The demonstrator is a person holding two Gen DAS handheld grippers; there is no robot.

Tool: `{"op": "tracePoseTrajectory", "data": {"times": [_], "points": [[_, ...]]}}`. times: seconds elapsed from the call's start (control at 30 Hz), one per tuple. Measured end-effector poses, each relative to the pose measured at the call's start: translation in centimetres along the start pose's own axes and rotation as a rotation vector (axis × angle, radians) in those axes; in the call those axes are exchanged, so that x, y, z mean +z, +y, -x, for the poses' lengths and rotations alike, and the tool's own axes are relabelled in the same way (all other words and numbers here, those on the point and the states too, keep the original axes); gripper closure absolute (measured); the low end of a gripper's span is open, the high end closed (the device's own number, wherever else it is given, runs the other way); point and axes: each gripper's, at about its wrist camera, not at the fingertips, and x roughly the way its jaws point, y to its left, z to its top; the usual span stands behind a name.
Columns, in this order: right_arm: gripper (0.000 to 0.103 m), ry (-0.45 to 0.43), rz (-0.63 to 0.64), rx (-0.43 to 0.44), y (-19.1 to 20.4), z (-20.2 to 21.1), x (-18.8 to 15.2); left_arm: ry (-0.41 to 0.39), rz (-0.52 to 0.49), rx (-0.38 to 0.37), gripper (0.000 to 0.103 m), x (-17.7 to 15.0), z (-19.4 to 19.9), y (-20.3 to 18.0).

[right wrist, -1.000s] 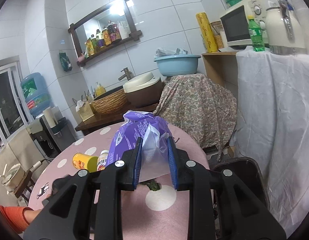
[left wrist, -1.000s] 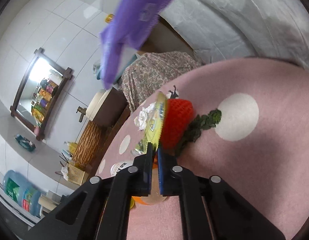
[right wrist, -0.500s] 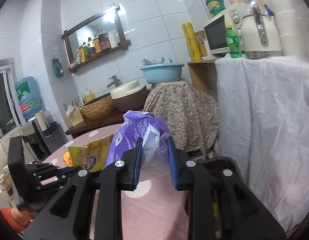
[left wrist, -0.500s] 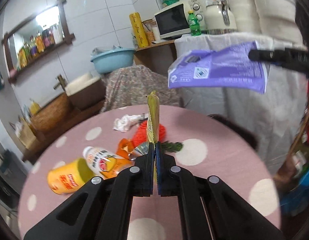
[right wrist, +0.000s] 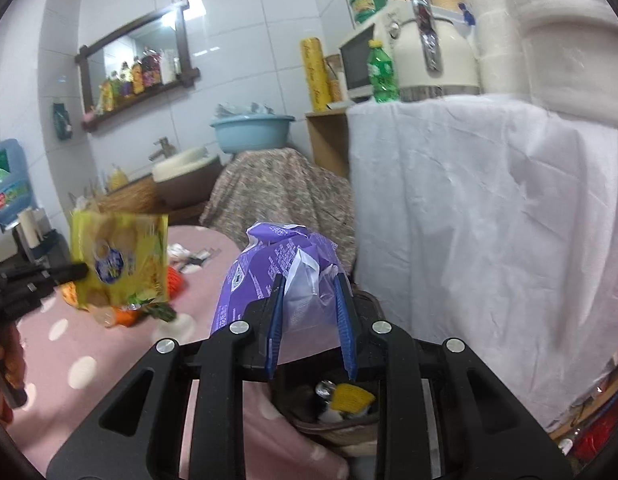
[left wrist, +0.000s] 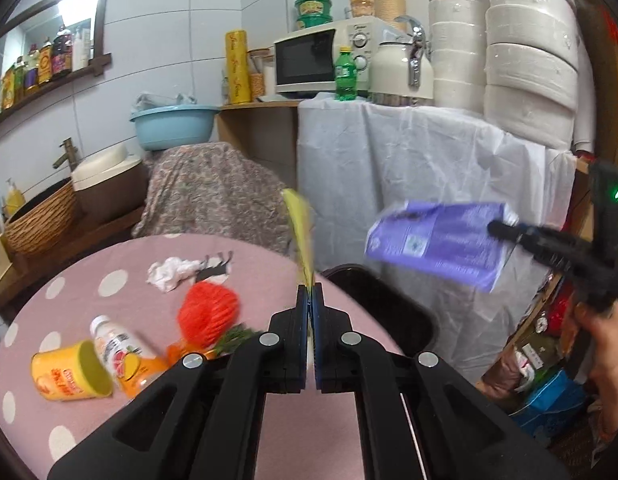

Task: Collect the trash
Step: 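Carry both bags over the brown bin while the right gripper opens to drop the purple bag, then open the left gripper over the bin to drop the yellow chip bag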

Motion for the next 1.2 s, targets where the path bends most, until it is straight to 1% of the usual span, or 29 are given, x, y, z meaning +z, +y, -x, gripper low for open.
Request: {"op": "tracePoseTrajectory", "data": {"times": [0.17, 0.33, 0.43, 0.6, 0.73, 0.9, 0.93, 0.97, 1.0, 1.03, 1.07, 1.2], "points": [[0.078, 0.084, -0.010, -0.047, -2.1, -2.8, -2.5, 0.019, 0.011, -0.055, 0.100, 1.9, -2.4, -1.8], [0.078, 0.159, -0.031, -0.086, -3.9, -6.0, -4.9, 0.076, 0.041, -0.107, 0.100, 3.1, -6.1, -3.5], [0.078, 0.201, -0.039, -0.110, -4.8, -8.1, -5.9, 0.109, 0.057, -0.124, 0.100, 3.6, -8.2, -4.2], [0.078, 0.272, -0.054, -0.124, -5.8, -11.2, -7.9, 0.160, 0.066, -0.143, 0.100, 3.8, -11.3, -5.5], [0.078, 0.322, -0.078, -0.114, -6.1, -13.7, -9.5, 0.209, 0.057, -0.133, 0.100, 3.5, -13.9, -6.6], [0.077, 0.359, -0.120, -0.097, -6.2, -16.3, -10.4, 0.263, 0.036, -0.103, 0.100, 2.8, -16.8, -7.3], [0.075, 0.365, -0.140, -0.083, -6.3, -16.9, -10.6, 0.274, 0.031, -0.096, 0.100, 2.6, -17.3, -7.4], [0.067, 0.372, -0.160, -0.077, -6.4, -17.4, -10.8, 0.284, 0.028, -0.089, 0.100, 2.5, -17.8, -7.5], [0.062, 0.376, -0.179, -0.075, -6.4, -17.8, -10.9, 0.290, 0.026, -0.085, 0.100, 2.5, -18.0, -7.5], [0.049, 0.373, -0.198, -0.077, -6.5, -18.1, -11.1, 0.298, 0.023, -0.079, 0.100, 2.3, -18.4, -7.6], [0.040, 0.367, -0.209, -0.082, -6.6, -18.1, -11.2, 0.306, 0.022, -0.075, 0.100, 2.2, -18.7, -7.6], [0.040, 0.354, -0.226, -0.086, -6.5, -17.8, -11.5, 0.336, 0.021, -0.073, 0.100, 2.0, -19.6, -7.8]]}}
